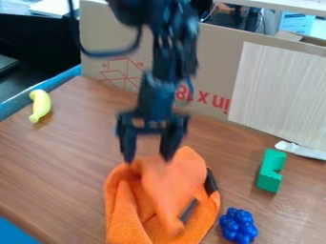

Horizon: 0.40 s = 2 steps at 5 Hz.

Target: Move the cloth from left to right

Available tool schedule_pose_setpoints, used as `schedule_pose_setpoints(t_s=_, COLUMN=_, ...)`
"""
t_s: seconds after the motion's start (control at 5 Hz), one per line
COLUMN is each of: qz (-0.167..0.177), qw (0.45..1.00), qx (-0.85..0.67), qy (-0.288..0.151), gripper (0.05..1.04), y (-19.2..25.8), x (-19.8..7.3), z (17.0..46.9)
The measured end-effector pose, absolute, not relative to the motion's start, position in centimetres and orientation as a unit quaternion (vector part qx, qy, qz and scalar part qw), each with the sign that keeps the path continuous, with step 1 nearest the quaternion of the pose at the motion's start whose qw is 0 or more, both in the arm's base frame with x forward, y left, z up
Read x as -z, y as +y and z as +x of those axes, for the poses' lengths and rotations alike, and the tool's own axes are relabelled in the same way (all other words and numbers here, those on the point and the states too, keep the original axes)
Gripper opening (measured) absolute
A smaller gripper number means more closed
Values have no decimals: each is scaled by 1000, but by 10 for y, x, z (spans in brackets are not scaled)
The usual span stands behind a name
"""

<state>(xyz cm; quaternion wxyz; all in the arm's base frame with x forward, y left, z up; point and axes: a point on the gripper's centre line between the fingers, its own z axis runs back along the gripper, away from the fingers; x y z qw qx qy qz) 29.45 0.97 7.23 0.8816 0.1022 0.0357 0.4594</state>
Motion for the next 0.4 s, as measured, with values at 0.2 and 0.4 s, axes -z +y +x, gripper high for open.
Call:
schedule_pose_setpoints(t_s=0.2, qz=103, qw=865, qx=-491, qy=5, gripper=999, y=26, x=-115, z=306)
schedule_pose_setpoints(t_s=0.4, qz=123, qw=844, qx=-522, qy=-5, gripper=999, y=48, x=-151, z=307)
